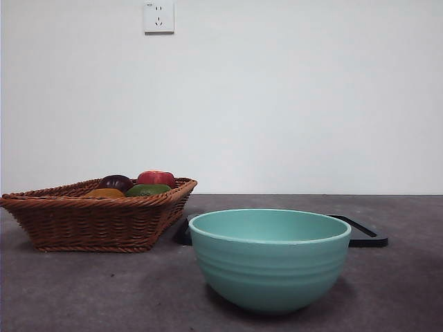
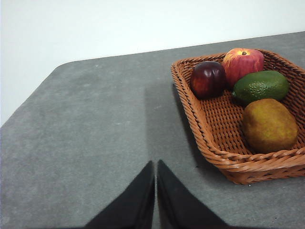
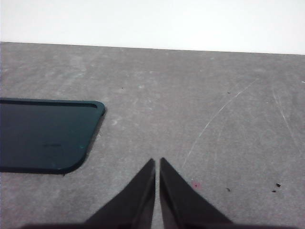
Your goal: Pick up the wifruite, put it on the bowl, pick up the plate, put it on desk
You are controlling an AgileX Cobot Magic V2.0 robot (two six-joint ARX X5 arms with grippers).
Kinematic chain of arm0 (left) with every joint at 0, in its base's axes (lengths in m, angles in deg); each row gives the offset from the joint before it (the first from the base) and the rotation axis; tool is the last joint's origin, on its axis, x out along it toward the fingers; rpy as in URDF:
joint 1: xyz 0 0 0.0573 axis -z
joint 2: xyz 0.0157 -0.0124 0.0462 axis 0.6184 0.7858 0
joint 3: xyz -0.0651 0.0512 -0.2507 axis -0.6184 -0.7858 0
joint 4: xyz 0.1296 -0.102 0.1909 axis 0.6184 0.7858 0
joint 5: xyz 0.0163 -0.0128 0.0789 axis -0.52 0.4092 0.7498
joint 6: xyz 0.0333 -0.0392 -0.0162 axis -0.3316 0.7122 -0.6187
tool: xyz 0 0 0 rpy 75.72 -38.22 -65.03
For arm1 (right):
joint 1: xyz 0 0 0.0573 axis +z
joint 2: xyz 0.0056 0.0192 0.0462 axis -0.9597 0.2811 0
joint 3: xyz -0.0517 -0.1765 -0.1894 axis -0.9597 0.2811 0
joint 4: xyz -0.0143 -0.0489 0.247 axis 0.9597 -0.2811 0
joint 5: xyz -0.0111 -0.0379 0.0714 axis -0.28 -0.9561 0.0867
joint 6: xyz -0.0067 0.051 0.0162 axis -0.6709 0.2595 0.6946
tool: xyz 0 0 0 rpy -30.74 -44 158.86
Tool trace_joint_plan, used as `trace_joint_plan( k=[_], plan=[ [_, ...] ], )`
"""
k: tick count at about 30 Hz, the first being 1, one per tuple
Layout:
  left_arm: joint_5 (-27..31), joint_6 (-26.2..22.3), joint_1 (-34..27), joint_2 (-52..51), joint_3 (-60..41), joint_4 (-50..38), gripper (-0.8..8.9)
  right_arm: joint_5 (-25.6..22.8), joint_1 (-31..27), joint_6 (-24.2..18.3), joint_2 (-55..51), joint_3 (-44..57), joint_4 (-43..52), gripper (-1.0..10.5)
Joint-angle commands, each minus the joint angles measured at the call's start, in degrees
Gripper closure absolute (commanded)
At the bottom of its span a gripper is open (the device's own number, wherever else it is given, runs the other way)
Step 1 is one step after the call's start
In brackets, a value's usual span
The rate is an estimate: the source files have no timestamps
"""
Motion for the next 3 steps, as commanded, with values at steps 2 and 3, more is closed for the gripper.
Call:
trace_joint_plan(
  k=[2, 3],
  plan=[
    [0.17, 0.17, -0.15, -0.11, -1.16, 0.5, 8.06, -0.17, 0.15, 0.42, -0.15, 0.26, 0.33, 9.4],
    [0.17, 0.17, -0.15, -0.11, -1.16, 0.5, 8.06, -0.17, 0.15, 0.42, -0.15, 0.26, 0.33, 9.4]
  ],
)
